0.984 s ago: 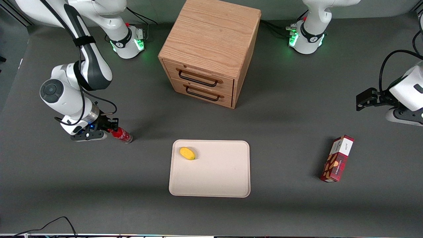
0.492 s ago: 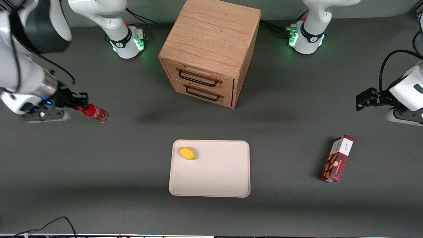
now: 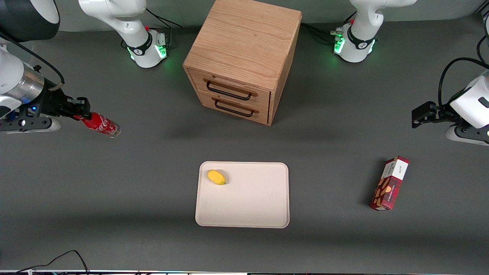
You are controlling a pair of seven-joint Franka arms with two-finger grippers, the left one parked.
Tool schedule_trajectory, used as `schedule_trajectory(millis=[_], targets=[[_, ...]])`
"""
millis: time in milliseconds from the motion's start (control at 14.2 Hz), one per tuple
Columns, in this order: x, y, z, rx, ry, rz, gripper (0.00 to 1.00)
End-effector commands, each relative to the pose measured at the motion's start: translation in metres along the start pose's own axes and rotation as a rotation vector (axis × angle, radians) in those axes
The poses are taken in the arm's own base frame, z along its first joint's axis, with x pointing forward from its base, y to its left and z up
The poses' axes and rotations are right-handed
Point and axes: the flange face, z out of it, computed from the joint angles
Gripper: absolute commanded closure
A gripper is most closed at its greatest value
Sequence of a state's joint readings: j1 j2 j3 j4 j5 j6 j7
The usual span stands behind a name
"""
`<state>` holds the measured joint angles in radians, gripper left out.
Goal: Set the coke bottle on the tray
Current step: 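Close the right gripper on the bottle and lift it, then carry the bottle over the white tray and stand it upright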
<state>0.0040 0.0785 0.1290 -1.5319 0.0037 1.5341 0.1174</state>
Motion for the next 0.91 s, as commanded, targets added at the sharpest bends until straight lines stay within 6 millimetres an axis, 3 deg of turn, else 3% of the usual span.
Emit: schedule_trajectory(millis=[0, 211, 422, 703, 844], targets=[[0.038, -0.065, 0.003, 0.034, 0.012, -0.043, 1.0], [0.066, -0.138, 0.018, 0.058, 0.066, -0.148, 1.0], [0.103, -0.19, 0.071, 0.09, 0.156, -0.208, 1.0], [0.145, -0.237, 0.146, 0.041, 0.269, -0.263, 1.0], [0.162, -0.241, 0.18, 0.053, 0.319, -0.231, 1.0]])
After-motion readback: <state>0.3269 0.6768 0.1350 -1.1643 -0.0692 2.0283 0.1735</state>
